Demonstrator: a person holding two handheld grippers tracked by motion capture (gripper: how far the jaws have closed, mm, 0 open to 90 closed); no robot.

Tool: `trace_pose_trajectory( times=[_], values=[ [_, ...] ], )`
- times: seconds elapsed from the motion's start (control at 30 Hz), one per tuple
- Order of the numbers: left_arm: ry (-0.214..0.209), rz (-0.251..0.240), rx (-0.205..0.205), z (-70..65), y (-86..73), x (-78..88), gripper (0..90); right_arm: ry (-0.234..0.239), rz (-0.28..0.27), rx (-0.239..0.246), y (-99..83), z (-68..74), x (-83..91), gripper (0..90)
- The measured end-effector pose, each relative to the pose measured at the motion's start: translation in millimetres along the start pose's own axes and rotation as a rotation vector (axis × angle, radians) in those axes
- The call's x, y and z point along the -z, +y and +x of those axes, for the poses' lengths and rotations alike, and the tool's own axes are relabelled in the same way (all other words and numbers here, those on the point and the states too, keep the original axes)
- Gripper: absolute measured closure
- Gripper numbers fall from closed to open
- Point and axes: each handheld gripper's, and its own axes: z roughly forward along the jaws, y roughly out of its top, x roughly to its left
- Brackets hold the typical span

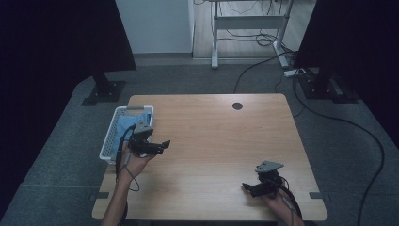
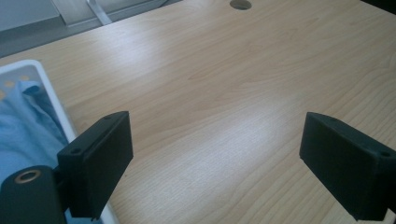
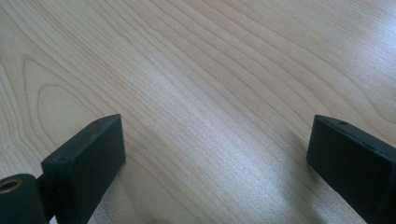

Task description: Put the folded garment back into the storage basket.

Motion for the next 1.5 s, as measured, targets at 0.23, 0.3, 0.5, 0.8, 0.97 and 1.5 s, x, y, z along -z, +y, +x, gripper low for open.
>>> trace_pose_trajectory(
  times=[0.23, 0.3, 0.5, 0.8, 0.97, 1.5],
  values=[
    [-0.028, -0.009, -0.010, -12.1, -5.9, -6.6, 9.6, 0.000, 0.000, 0.000, 0.0, 0.0, 0.0, 4.5],
    [-0.039, -0.014, -0.016, -15.9, -7.5, -8.4, 9.6, 0.000, 0.000, 0.000, 0.0, 0.0, 0.0, 4.5],
    [-0.058, -0.022, -0.028, -26.0, -12.3, -13.2, 9.6, 0.000, 0.000, 0.000, 0.0, 0.0, 0.0, 4.5],
    [-0.082, -0.044, -0.040, -37.4, -22.7, -20.3, 9.6, 0.000, 0.000, 0.000, 0.0, 0.1, 0.0, 4.5],
    [-0.103, -0.049, -0.044, -44.2, -30.1, -28.7, 9.7, 0.000, 0.000, 0.000, 0.0, 0.1, 0.0, 4.5],
    [-0.129, 0.018, -0.064, -62.2, -59.3, -54.1, 9.6, 0.000, 0.000, 0.000, 0.0, 0.1, 0.0, 4.4]
  ],
)
